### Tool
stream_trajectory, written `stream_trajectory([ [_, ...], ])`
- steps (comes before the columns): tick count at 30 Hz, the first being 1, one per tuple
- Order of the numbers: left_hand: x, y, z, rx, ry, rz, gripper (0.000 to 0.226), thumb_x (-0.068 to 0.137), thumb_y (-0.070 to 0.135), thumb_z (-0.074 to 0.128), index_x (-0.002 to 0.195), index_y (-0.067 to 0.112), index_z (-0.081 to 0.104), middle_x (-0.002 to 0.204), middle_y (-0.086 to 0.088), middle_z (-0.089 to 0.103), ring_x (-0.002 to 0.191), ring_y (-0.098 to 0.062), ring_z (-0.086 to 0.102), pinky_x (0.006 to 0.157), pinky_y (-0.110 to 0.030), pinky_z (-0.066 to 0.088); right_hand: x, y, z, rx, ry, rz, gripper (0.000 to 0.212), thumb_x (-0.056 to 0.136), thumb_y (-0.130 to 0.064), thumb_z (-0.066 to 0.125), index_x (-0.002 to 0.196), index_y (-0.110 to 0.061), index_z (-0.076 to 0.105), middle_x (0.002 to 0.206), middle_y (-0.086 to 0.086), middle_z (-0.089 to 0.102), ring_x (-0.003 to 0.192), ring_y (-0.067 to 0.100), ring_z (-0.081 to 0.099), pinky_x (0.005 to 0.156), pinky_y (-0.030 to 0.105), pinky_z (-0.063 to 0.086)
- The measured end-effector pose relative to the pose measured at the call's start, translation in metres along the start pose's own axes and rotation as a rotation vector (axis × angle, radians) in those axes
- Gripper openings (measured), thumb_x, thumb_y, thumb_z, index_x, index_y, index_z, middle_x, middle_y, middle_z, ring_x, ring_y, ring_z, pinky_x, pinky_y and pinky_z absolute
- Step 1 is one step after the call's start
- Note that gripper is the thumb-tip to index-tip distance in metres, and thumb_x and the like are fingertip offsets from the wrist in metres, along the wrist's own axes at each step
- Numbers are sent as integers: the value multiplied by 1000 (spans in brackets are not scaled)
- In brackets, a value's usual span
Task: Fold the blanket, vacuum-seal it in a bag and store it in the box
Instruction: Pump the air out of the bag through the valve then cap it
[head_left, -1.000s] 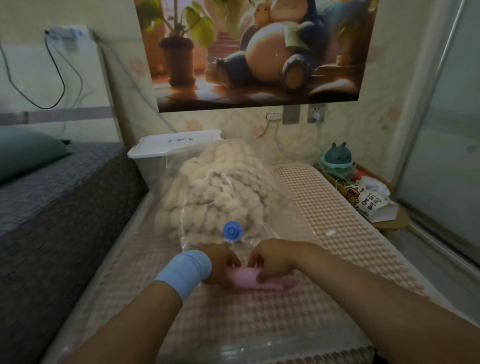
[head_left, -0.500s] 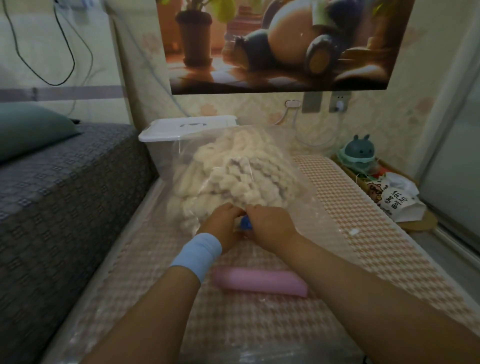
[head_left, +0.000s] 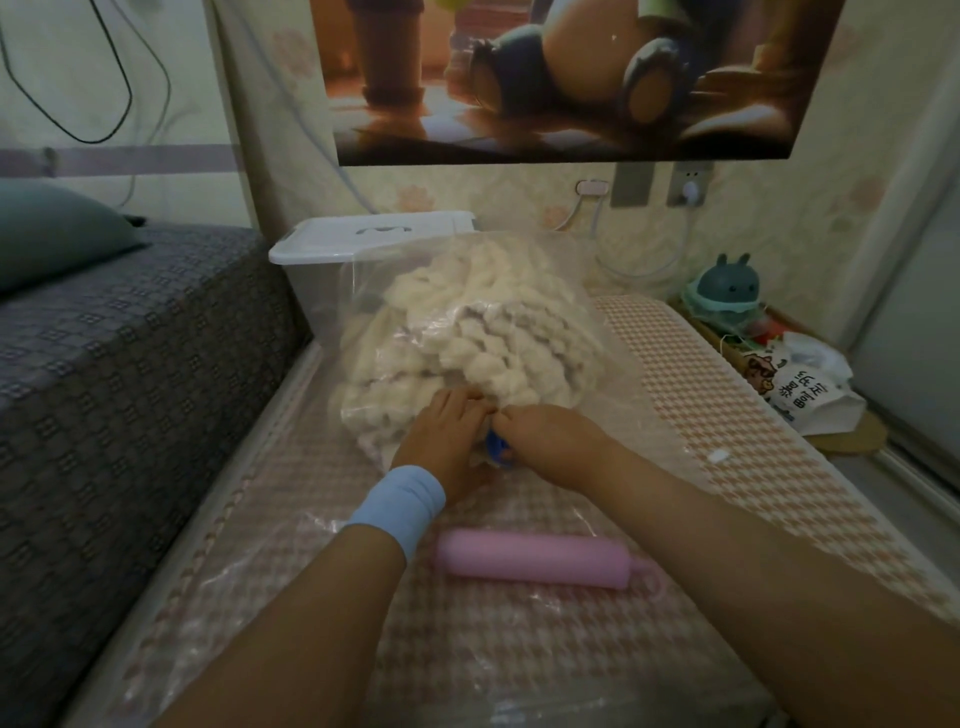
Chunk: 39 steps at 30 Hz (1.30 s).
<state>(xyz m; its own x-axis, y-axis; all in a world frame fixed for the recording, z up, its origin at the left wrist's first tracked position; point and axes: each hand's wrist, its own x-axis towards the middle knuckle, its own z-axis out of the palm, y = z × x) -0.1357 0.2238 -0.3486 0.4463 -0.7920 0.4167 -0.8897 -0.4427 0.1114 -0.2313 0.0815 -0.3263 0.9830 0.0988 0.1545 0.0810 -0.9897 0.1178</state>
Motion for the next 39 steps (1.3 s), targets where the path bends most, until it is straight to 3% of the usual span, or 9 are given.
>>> stream_trajectory([
  [5, -1, -2, -1, 19, -43, -37, 92, 62, 44, 80, 141, 19, 40, 143, -3, 37, 127, -26, 35, 102, -42, 40, -3, -3, 6, 190, 134, -113, 36, 79, 1, 70, 114, -8, 65, 112, 12, 61, 94, 26, 60, 71, 34, 50],
  [8, 0, -5, -2, -8, -71, -43, 93, 63, 44, 79, 143, 20, 38, 146, -3, 33, 131, -25, 30, 106, -41, 36, -5, -6, 3, 268, 234, 136, 24, 87, -27, 65, 105, -13, 59, 97, 3, 55, 88, 21, 57, 66, 29, 38],
  [11, 0, -7, -2, -17, -79, -52, 87, 67, 48, 78, 141, 25, 41, 145, -1, 32, 131, -23, 28, 106, -41, 36, -1, -7, -2, 98, 78, 311, 31, 88, -47, 63, 90, -17, 58, 91, 4, 61, 80, 22, 58, 64, 29, 34],
  [14, 1, -7, -4, -35, -84, -58, 79, 68, 45, 78, 137, 27, 45, 142, -1, 34, 128, -24, 30, 105, -41, 36, 0, -3, 1, 165, 45, 192, 25, 91, -24, 64, 112, -10, 62, 109, 11, 62, 97, 30, 61, 71, 32, 41],
  [16, 2, -7, -6, -31, -78, -71, 73, 68, 41, 78, 133, 28, 49, 139, -1, 37, 125, -25, 33, 102, -41, 39, -3, -1, 4, 225, 48, 75, 27, 86, -11, 64, 113, -12, 63, 108, 10, 56, 91, 29, 58, 73, 37, 47],
  [22, 5, -4, -10, -75, -138, -151, 49, 76, 32, 74, 123, 25, 59, 120, 0, 51, 112, -21, 47, 92, -35, 44, 0, -8, 4, 158, 125, 344, 28, 88, -41, 65, 92, -16, 53, 91, 1, 47, 80, 22, 52, 64, 31, 33],
  [28, 7, 1, -11, -31, -127, -157, 37, 76, 33, 69, 111, 24, 63, 108, 0, 57, 101, -23, 54, 80, -31, 44, -6, -2, 5, 347, 111, 110, 30, 84, -12, 70, 113, -16, 67, 103, 2, 51, 91, 20, 53, 67, 29, 37],
  [33, 10, 3, -11, -72, -149, -218, 47, 77, 33, 71, 122, 26, 61, 116, 2, 57, 108, -20, 54, 88, -35, 48, -3, -4, 3, 205, 146, 359, 33, 81, -43, 72, 97, -15, 63, 90, -1, 54, 81, 21, 58, 65, 33, 45],
  [39, 12, 6, -15, -99, -172, -254, 37, 81, 29, 64, 118, 26, 63, 111, 2, 60, 102, -20, 56, 85, -36, 49, -7, 1, 4, 369, 84, 170, 37, 83, -15, 68, 119, -20, 64, 107, 6, 54, 94, 23, 54, 73, 40, 48],
])
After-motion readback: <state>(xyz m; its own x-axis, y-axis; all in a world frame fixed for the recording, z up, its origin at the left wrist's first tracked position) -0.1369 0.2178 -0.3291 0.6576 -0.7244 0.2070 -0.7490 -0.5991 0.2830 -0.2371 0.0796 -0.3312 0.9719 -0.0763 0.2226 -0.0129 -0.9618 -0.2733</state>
